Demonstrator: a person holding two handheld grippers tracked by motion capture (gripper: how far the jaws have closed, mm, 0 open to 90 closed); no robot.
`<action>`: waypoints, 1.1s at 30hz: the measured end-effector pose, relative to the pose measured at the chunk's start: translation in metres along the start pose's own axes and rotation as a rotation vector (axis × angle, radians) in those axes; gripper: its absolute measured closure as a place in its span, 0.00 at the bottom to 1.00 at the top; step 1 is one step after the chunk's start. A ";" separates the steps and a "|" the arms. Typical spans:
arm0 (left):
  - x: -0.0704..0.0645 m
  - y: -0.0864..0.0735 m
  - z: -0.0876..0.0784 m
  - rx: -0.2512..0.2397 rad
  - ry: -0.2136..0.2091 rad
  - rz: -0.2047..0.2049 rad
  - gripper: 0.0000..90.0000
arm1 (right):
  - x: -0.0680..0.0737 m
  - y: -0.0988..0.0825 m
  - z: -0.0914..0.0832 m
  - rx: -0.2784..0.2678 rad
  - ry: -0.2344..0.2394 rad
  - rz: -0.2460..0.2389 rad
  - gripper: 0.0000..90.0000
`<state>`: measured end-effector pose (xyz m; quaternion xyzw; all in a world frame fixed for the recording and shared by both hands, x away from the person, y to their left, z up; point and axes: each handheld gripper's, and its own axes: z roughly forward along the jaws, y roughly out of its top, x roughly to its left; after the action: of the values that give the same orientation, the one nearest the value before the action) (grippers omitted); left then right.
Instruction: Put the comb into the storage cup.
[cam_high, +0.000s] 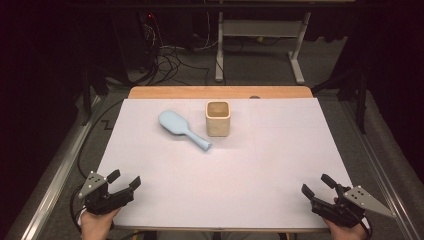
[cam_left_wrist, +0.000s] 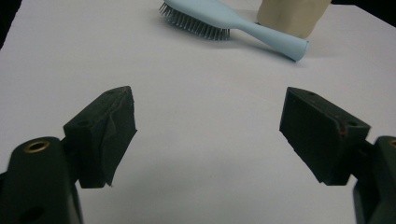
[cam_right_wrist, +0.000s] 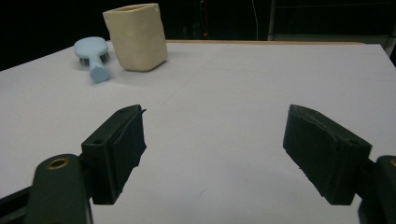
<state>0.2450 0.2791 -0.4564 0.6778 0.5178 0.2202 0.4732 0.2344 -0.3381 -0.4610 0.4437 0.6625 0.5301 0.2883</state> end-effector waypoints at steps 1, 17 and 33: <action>0.000 0.000 0.000 -0.002 -0.003 0.002 0.22 | 0.000 0.000 0.000 0.000 0.000 0.001 0.24; -0.004 0.007 0.008 0.007 -0.027 0.023 0.26 | 0.001 0.000 0.000 0.000 0.001 -0.002 0.24; -0.019 0.015 0.025 0.023 -0.063 0.070 0.30 | 0.001 0.000 0.000 -0.004 0.009 -0.003 0.25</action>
<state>0.2653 0.2513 -0.4516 0.7073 0.4813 0.2094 0.4735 0.2344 -0.3373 -0.4612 0.4398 0.6633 0.5333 0.2869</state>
